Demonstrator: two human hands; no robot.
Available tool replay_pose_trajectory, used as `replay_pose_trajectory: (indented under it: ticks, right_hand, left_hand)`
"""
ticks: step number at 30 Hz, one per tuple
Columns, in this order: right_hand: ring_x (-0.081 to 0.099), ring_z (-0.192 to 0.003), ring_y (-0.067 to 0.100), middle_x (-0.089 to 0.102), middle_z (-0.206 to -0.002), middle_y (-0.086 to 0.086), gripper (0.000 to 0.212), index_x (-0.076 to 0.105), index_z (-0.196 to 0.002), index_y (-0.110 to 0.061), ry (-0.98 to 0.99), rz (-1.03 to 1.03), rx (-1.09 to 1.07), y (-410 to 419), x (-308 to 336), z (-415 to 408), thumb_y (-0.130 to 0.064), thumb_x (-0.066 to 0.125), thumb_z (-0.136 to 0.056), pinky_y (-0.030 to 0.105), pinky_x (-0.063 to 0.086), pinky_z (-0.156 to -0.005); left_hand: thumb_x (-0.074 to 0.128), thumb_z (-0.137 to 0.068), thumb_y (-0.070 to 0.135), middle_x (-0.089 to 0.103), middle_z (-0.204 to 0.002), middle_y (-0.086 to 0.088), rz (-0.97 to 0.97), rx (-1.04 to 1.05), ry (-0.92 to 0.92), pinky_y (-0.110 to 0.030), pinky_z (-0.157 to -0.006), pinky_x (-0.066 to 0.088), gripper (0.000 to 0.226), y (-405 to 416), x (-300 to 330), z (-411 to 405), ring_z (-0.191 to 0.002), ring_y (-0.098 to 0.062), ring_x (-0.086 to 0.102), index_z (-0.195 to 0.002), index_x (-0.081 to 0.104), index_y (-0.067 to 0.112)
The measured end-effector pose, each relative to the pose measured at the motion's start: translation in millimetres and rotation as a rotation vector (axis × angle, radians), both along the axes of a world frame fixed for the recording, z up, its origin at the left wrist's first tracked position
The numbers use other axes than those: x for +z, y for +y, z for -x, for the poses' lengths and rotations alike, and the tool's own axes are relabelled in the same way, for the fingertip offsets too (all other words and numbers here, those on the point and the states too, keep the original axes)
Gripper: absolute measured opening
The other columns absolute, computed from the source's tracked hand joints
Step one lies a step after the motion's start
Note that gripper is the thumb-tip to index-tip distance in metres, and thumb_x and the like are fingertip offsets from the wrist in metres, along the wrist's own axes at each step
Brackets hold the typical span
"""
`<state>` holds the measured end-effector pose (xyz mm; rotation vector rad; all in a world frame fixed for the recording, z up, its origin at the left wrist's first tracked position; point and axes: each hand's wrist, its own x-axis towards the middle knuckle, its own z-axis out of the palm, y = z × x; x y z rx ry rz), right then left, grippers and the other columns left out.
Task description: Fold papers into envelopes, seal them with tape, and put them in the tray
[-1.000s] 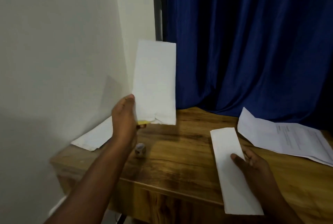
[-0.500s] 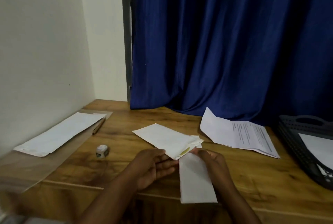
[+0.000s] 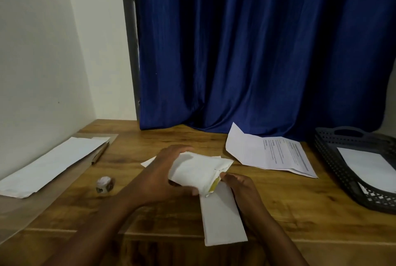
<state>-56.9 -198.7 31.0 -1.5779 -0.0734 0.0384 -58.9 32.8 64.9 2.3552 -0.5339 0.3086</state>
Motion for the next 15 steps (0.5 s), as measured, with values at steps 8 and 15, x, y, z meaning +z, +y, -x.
replay_pose_trajectory:
  ticks: [8,15]
  right_hand:
    - [0.066,-0.072,0.027,0.072,-0.079,0.014,0.032,0.07,-0.077,-0.001,-0.076,0.142,-0.023,0.6,-9.1,-2.4,-0.023,0.06,-0.097,0.035,0.051,-0.067]
    - [0.062,-0.066,0.013,0.072,-0.076,0.011,0.029,0.075,-0.076,-0.005,-0.144,0.206,-0.025,3.5,-15.6,-8.0,-0.023,0.063,-0.096,0.026,0.048,-0.063]
  left_hand:
    - [0.076,-0.054,0.084,-0.005,-0.166,0.025,-0.47,-0.195,0.097,-0.044,-0.126,-0.007,0.133,-32.0,-10.0,-41.1,-0.152,-0.001,-0.008,-0.149,-0.012,0.058]
    - [0.073,-0.046,0.093,0.019,-0.162,0.016,-0.434,-0.136,-0.083,-0.038,-0.123,0.009,0.138,-28.4,-30.7,-47.6,-0.147,-0.007,0.018,-0.154,0.001,0.049]
